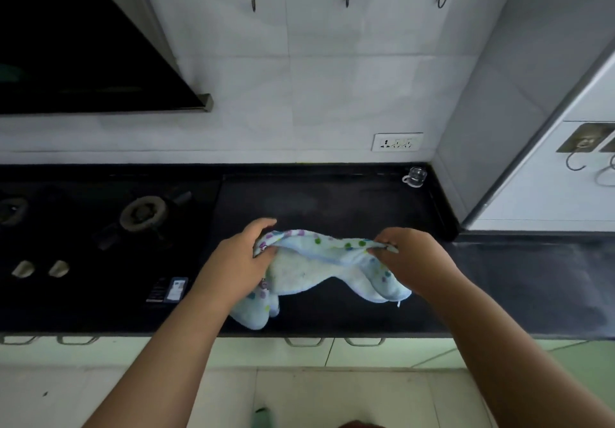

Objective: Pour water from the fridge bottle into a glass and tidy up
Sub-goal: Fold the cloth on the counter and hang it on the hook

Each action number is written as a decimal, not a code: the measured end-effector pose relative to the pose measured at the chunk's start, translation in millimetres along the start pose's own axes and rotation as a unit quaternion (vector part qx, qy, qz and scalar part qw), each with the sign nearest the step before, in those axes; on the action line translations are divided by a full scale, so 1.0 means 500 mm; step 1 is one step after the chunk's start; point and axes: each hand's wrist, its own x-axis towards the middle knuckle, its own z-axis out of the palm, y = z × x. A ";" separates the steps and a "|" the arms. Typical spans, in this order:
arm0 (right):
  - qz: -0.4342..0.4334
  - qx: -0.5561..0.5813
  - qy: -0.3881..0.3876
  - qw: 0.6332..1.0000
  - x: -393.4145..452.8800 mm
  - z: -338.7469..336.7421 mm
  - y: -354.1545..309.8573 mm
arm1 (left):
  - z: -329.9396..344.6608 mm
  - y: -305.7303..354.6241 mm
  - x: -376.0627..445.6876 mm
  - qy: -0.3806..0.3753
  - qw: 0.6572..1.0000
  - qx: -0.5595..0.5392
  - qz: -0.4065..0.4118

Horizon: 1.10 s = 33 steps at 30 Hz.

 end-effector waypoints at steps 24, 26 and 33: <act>-0.015 0.097 0.001 0.995 0.022 0.006 0.016 | -0.055 -0.065 0.101 -0.052 0.994 0.091 -0.027; -0.012 0.084 0.003 0.996 0.021 0.004 0.024 | -0.063 -0.071 0.102 -0.111 0.980 0.162 -0.024; 0.008 0.194 0.063 0.979 0.037 0.007 0.037 | -0.057 -0.074 0.092 -0.025 0.987 0.153 0.053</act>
